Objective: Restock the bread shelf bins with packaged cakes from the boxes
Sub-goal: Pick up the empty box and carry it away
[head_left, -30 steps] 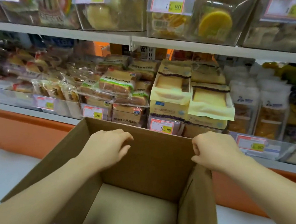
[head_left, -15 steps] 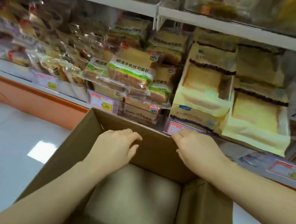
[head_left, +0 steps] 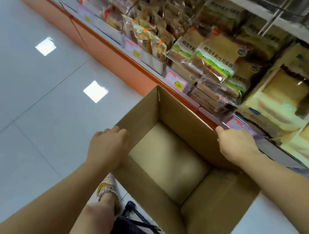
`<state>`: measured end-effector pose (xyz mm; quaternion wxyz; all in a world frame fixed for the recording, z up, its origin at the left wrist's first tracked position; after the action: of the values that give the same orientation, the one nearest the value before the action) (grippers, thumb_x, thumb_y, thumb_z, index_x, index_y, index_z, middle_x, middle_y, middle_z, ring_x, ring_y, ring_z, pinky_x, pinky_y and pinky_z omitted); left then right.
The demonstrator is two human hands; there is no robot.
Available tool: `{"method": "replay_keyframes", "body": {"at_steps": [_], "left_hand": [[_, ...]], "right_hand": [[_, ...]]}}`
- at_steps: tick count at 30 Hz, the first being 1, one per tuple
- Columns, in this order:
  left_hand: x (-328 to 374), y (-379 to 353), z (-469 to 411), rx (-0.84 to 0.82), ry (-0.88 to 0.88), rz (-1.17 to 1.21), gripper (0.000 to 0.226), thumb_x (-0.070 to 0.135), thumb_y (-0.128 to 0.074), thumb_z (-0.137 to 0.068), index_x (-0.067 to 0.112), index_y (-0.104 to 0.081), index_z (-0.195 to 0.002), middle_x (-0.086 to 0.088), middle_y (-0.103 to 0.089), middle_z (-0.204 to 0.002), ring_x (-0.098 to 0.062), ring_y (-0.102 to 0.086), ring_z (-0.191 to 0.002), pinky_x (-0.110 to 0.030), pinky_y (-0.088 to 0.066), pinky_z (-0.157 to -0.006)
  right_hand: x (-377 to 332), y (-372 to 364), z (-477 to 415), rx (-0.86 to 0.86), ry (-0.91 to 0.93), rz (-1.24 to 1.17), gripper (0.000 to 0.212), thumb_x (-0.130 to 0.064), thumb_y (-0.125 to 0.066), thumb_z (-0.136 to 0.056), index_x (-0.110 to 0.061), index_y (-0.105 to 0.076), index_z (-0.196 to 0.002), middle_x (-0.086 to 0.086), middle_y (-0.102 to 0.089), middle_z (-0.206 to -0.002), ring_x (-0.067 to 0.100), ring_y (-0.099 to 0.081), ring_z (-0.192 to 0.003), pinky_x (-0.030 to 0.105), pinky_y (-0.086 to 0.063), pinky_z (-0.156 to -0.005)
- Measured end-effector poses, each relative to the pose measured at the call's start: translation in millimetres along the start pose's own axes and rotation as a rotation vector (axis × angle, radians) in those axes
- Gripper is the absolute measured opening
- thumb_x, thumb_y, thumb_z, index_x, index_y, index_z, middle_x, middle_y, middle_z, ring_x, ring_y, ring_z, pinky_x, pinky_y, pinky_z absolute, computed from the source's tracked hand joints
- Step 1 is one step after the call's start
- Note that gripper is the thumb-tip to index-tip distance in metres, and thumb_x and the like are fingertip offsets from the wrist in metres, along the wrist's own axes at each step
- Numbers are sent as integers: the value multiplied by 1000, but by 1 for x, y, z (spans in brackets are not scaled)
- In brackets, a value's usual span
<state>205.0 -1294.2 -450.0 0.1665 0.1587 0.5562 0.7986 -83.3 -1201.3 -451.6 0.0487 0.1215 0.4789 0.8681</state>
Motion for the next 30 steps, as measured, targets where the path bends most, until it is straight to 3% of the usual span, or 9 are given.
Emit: {"method": "replay_keyframes", "body": {"at_steps": [4, 7, 13, 18, 21, 25, 30], "left_hand": [[-34, 1, 28, -23, 122, 8, 15, 16, -51, -91, 20, -57, -104, 2, -55, -100, -22, -54, -91, -32, -38, -82], [-52, 22, 44, 6, 173, 4, 15, 17, -48, -93, 21, -57, -105, 2, -55, -100, -22, -54, -92, -32, -39, -83], [-100, 78, 106, 61, 422, 22, 19, 15, -45, -91, 20, -60, -100, 0, -60, -98, -25, -57, -88, -34, -37, -79], [-129, 122, 166, 29, 614, 97, 18, 27, -43, -95, 18, -53, -107, -2, -59, -107, -25, -57, -96, -34, -37, -76], [-167, 151, 193, -103, 730, 125, 29, 41, -37, -98, 17, -50, -109, -1, -59, -103, -24, -58, -94, -32, -37, -72], [-231, 193, 221, -249, 811, 150, 51, 56, -23, -98, 22, -58, -111, 1, -62, -104, -21, -59, -93, -32, -39, -74], [-293, 232, 267, -211, 979, 375, 62, 62, -25, -96, 13, -56, -118, -4, -62, -110, -24, -59, -99, -33, -43, -75]], "right_hand": [[-36, 28, 0, 61, 97, -94, 25, -18, -41, -100, -20, -41, -124, 1, -55, -86, 18, -54, -73, 28, -43, -58], [-73, 61, -1, 90, 212, -132, 25, -20, -38, -100, -19, -43, -125, 4, -60, -89, 20, -56, -75, 32, -48, -65], [-133, 121, 10, 103, 349, -141, 20, -16, -41, -99, -15, -46, -119, 0, -51, -80, 17, -50, -66, 28, -40, -57], [-153, 187, 33, 160, 435, -146, 18, -21, -43, -98, -14, -49, -113, 10, -63, -96, 28, -60, -82, 38, -51, -71], [-180, 251, 49, 201, 471, -152, 19, -22, -45, -97, -14, -52, -113, 11, -64, -99, 28, -61, -87, 41, -52, -77], [-226, 329, 65, 237, 531, -106, 12, -21, -46, -97, -14, -51, -105, 8, -62, -92, 26, -58, -83, 32, -44, -71], [-295, 391, 83, 240, 637, -126, 10, -19, -48, -95, -10, -52, -96, 15, -65, -92, 34, -59, -84, 37, -43, -66]]}}
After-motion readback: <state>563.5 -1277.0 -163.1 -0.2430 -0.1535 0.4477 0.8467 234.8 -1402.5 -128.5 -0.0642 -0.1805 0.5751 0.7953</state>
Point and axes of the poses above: each hand's wrist, its own z-axis away from the middle knuckle, its own y-axis out of the back of the hand, x = y × z, the point moved 6 cm from there along -z, towards the middle knuckle
